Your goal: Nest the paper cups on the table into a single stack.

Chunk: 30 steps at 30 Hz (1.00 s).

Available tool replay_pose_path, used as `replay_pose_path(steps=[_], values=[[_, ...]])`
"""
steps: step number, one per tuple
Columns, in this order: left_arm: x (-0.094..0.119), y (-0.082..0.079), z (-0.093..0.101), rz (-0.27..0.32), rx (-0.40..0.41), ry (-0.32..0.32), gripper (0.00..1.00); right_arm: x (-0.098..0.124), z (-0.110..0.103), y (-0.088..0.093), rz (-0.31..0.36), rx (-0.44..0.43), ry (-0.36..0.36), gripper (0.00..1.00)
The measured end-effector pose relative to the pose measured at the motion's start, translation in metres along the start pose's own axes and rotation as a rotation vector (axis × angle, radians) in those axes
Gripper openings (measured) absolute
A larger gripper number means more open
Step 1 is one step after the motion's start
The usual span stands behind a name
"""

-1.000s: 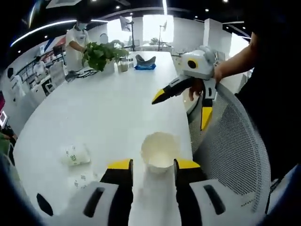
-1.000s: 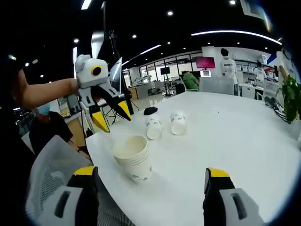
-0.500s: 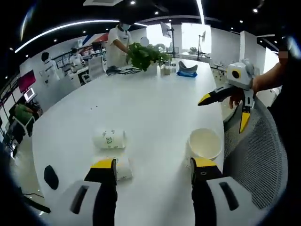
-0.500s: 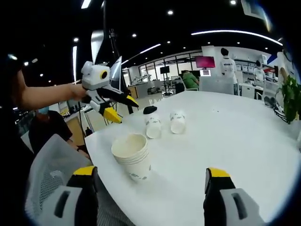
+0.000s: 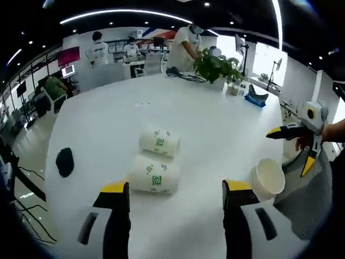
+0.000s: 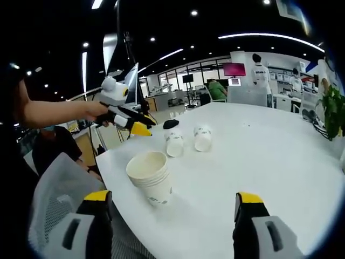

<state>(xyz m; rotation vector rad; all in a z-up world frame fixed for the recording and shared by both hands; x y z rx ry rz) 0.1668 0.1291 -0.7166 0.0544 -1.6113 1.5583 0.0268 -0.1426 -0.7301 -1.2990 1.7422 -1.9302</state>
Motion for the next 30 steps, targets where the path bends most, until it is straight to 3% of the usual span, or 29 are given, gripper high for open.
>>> replay_pose_path(steps=[8,30], values=[[-0.007,-0.003,-0.006,0.025,0.087,-0.03,0.67,0.0,0.0,0.002,-0.008,0.001,-0.001,0.95],[-0.052,0.01,-0.019,-0.041,-0.05,-0.008,0.68,-0.001,0.002,0.006,-0.029,-0.007,0.002,0.94]])
Point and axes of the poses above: the point that each gripper's makers call its tool centre point, and the gripper's own axes: x roughly backward along the fingers, z roughly to its right, y roughly out of its underside, the point moved 6 cm from there along x, roughly backward along the fingers, and after that the axes turned 5 degrees about x, right-handed, at the moved point
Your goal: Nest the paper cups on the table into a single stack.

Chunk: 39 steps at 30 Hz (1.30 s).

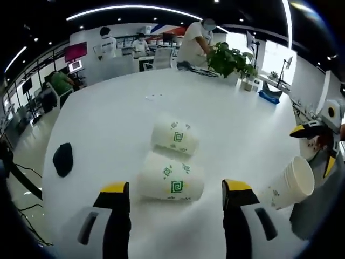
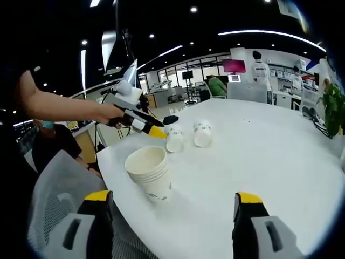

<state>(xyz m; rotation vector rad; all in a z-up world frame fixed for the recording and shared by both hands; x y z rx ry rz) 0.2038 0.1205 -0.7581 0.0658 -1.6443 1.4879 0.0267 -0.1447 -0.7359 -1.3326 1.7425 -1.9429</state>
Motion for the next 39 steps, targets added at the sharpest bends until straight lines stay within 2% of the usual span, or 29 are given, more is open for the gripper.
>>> replay_pose_path(steps=[11,23,39], values=[[-0.013,0.0,-0.003,-0.039,-0.056,0.011,0.66,0.0,-0.001,0.001,-0.011,-0.006,-0.001,0.93],[-0.02,0.004,-0.006,-0.049,-0.13,-0.027,0.58,-0.001,0.0,0.003,-0.021,-0.017,0.0,0.92],[-0.013,0.004,-0.001,-0.025,-0.132,-0.033,0.58,-0.002,-0.001,0.002,-0.019,-0.018,-0.006,0.92]])
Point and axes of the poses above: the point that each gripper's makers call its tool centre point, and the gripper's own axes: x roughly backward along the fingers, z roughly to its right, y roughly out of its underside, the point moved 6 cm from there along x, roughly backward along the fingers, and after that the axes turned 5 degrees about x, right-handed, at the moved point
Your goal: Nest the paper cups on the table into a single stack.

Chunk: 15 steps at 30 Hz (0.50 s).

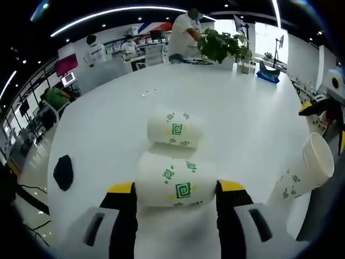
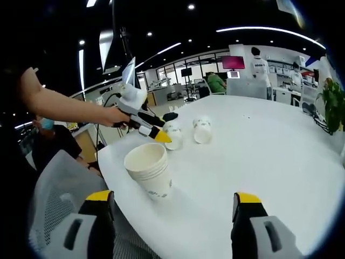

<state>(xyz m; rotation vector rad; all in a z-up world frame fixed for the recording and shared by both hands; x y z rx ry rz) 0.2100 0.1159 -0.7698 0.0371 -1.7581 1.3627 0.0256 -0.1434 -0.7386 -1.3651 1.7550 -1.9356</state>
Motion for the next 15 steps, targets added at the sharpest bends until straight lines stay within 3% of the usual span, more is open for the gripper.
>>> replay_pose_path(steps=[15], values=[[0.021,0.0,0.01,0.012,0.003,0.026,0.56,0.002,0.0,-0.003,0.02,-0.012,-0.001,0.91]])
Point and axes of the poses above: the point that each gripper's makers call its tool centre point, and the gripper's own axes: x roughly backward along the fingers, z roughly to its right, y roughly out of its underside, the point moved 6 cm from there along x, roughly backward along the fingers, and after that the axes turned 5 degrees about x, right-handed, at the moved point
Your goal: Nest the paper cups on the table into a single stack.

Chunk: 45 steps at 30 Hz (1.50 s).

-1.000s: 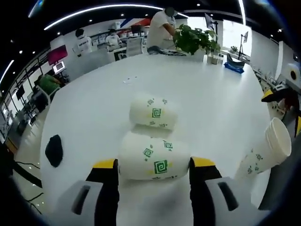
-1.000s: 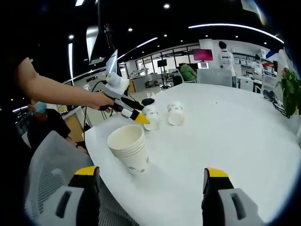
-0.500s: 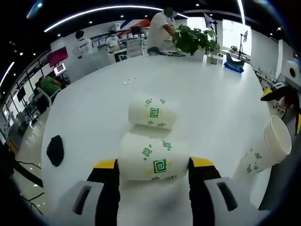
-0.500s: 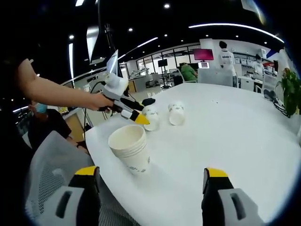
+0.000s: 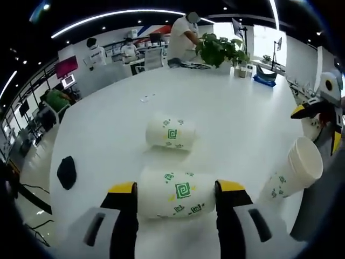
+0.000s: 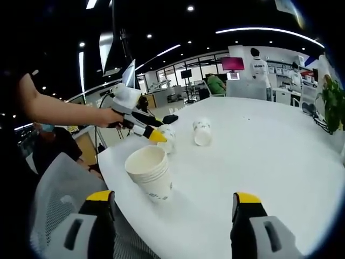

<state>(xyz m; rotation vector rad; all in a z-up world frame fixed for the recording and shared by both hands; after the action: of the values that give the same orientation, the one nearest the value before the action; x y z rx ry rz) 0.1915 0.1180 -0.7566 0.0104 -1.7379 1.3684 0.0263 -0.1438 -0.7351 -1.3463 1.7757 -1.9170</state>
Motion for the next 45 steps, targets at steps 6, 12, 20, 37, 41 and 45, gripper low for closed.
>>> replay_pose_path(steps=[6,12,20,37,41,45], values=[[0.014,-0.005,0.008,0.022,-0.011,0.025,0.56,0.003,0.003,-0.003,0.021,-0.019,0.009,0.9],[0.034,-0.018,0.017,0.063,-0.006,0.037,0.56,0.005,0.005,-0.008,0.053,-0.042,0.012,0.88],[0.058,-0.033,0.037,0.109,-0.017,0.06,0.56,0.009,0.005,-0.017,0.069,-0.055,0.008,0.87],[0.105,-0.054,0.081,0.206,-0.087,0.144,0.56,0.01,-0.009,-0.05,0.118,-0.112,-0.086,0.74],[0.111,-0.054,0.091,0.219,-0.117,0.177,0.56,0.008,-0.015,-0.054,0.1,-0.172,-0.141,0.67],[0.115,-0.054,0.107,0.237,-0.16,0.238,0.56,0.007,-0.018,-0.059,0.1,-0.198,-0.158,0.66]])
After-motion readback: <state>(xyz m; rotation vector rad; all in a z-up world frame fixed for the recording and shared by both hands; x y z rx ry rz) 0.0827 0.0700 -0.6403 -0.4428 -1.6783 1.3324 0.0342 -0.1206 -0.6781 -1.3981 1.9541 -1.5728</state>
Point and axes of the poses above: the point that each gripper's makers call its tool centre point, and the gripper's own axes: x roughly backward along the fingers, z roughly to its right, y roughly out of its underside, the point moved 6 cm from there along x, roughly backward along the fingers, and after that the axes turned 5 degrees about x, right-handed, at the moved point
